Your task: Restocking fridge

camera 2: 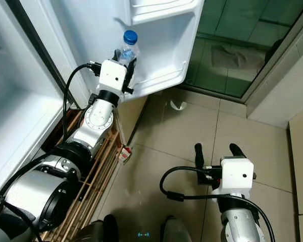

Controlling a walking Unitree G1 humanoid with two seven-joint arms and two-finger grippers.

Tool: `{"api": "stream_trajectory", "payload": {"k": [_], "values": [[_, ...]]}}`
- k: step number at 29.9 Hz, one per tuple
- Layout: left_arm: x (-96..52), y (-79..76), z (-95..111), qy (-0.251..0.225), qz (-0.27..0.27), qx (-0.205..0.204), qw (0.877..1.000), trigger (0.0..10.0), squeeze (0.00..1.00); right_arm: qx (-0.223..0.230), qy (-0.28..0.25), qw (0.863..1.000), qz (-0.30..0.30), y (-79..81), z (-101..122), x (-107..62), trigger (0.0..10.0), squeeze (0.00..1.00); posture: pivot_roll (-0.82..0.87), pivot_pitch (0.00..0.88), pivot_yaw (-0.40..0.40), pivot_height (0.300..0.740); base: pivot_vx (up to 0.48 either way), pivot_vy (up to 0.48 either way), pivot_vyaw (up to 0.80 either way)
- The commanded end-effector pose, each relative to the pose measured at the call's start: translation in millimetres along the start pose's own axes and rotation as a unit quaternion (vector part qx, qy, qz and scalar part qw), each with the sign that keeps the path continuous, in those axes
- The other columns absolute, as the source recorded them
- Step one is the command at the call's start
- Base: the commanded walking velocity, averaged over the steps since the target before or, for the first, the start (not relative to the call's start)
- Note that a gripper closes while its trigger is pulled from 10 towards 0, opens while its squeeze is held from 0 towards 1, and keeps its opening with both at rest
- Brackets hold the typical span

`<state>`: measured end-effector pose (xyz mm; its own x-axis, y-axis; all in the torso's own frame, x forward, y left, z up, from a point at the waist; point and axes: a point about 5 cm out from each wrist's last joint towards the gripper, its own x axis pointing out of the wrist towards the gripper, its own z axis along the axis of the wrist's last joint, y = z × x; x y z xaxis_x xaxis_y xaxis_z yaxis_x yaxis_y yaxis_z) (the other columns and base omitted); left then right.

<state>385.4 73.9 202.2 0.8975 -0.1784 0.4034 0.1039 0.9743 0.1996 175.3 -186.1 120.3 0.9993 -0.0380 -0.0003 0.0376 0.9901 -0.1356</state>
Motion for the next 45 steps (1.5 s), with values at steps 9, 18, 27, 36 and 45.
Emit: {"api": "stream_trajectory", "payload": {"k": [9,18,27,36,45], "values": [[-14.8,35.6,-39.0,0.134,0.091,-0.013,0.987,10.0,0.00,-0.007,-0.006,1.000,0.001,-2.4,4.4,2.6,10.0,0.00,-0.32,0.209,0.037,0.740,0.000,0.000,0.00],[-11.2,42.0,-38.6,0.162,0.126,-0.033,0.978,10.0,1.00,-0.008,-0.013,1.000,0.009,-0.8,5.4,10.7,10.0,0.00,-0.31,0.168,0.029,0.740,0.000,0.000,0.00],[-6.4,68.7,-15.6,0.111,0.186,-0.016,0.976,10.0,1.00,-0.011,-0.016,1.000,0.011,-1.7,5.7,14.0,10.0,0.00,-0.30,0.134,0.029,0.740,0.000,0.000,0.00],[-51.4,86.2,-24.8,0.172,0.158,0.014,0.972,10.0,1.00,-0.011,-0.017,1.000,0.011,-3.5,4.6,16.8,10.0,0.00,-0.26,0.106,0.035,0.740,0.000,0.000,0.00],[-76.8,68.1,-8.0,0.178,0.073,0.005,0.981,10.0,1.00,-0.007,-0.026,1.000,0.015,-2.2,4.2,26.2,10.0,0.00,-0.21,0.076,0.026,0.740,0.000,0.000,0.00]]}}
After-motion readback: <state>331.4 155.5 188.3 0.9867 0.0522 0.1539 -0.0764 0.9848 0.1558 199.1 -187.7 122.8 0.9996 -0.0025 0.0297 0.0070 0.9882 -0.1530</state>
